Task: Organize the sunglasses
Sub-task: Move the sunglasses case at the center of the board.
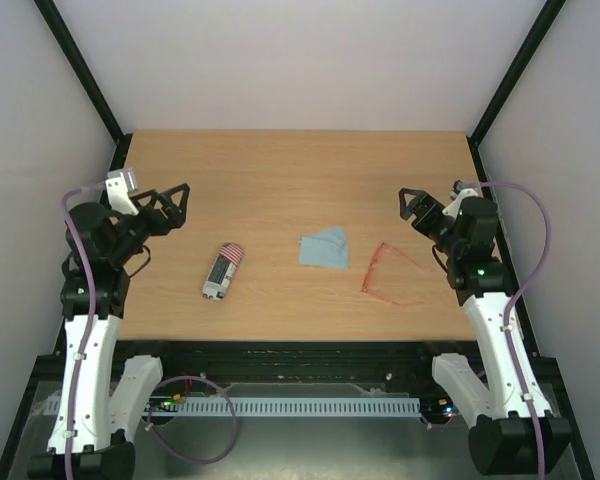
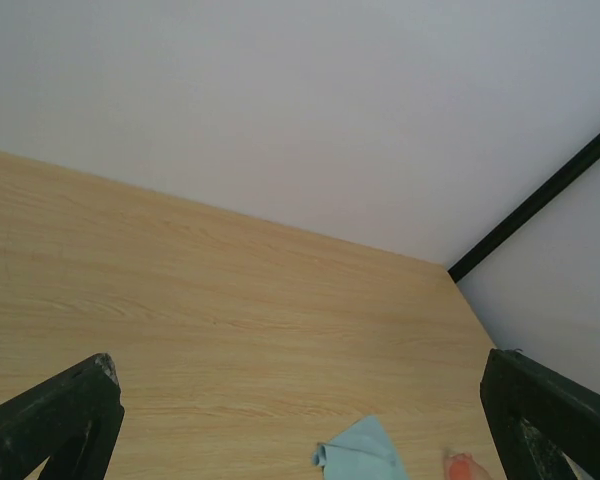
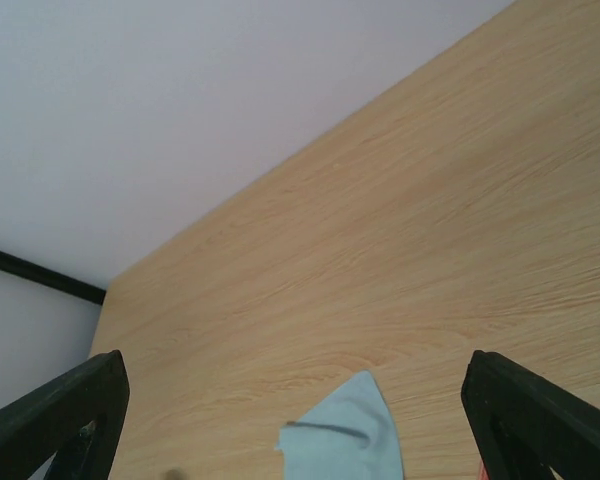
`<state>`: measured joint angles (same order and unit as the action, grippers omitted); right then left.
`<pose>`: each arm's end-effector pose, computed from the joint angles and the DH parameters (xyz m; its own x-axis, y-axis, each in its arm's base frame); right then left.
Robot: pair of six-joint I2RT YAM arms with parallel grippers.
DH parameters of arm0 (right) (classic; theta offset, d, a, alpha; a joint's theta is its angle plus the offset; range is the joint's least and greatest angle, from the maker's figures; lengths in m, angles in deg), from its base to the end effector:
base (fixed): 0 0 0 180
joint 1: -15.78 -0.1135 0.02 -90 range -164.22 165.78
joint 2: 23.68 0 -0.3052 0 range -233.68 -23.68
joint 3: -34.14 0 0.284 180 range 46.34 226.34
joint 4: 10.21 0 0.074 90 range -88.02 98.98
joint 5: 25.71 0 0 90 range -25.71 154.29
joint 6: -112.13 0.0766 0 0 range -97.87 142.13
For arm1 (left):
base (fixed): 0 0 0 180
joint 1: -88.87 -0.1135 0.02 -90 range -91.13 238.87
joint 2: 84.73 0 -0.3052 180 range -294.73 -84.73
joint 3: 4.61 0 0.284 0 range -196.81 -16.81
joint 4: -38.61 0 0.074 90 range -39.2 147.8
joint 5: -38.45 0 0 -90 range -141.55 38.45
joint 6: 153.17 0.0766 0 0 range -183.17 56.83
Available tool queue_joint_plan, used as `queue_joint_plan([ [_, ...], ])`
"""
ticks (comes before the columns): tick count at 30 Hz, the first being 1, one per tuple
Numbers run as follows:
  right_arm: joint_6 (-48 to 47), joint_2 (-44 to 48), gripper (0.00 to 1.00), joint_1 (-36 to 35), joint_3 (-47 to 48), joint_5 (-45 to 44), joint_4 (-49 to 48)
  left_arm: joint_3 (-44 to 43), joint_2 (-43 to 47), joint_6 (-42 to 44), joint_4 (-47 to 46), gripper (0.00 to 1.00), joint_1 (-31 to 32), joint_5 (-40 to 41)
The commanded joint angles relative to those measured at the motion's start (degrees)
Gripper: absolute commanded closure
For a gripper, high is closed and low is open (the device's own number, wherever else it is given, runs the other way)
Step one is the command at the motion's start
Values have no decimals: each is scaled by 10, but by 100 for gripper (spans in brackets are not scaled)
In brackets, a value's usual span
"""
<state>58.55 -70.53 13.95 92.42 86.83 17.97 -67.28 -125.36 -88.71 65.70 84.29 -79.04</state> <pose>0.2272 0.0366 0.3507 -0.4671 0.5337 -0.7050 -0.1479 0.7389 0.6574 0.1952 -0.0198 0.4063 -0.2462 -0.4034 -0.8813 0.3118 0.8280 -0.4661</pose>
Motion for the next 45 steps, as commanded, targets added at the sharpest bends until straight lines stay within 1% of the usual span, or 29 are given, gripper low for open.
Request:
queue_joint_plan([
  [1,11,-11,8,3,-5,57,-21,16,10,-23,-3,0,-5,32],
  [5,24,-20,8,3,-12,59,-35,74,1,-38,-24,0,-5,-1],
  [8,40,-39,8,2,-23,99,-66,100,-28,-36,21,1,-5,26],
  [11,64,-62,8,-3,-37,115,-101,110,-64,-45,70,6,-4,27],
  [13,74,-78,8,-9,-45,114,-121,135,-76,-69,74,9,-1,34],
  [15,82,-93,9,-18,-47,111,-135,159,-90,-100,67,10,3,42],
  [17,86,-107,9,-33,-47,102,-146,175,-111,-129,53,13,10,44],
  [19,79,-122,11,-55,-46,95,-149,187,-133,-146,37,13,23,62],
  [22,63,-153,12,-97,-32,71,-129,194,-175,-155,22,14,45,89],
  [27,70,-180,12,-155,-30,36,-131,200,-227,-164,11,14,73,143],
  [31,72,-196,12,-191,-19,-6,-115,224,-242,-179,-38,16,87,80],
  [33,72,-202,12,-205,-17,-25,-111,227,-245,-182,-43,18,104,78],
  [40,82,-216,13,-246,-17,-61,-114,237,-276,-198,-52,19,153,92],
  [45,94,-222,13,-270,-21,-80,-115,236,-293,-214,-89,19,187,62],
])
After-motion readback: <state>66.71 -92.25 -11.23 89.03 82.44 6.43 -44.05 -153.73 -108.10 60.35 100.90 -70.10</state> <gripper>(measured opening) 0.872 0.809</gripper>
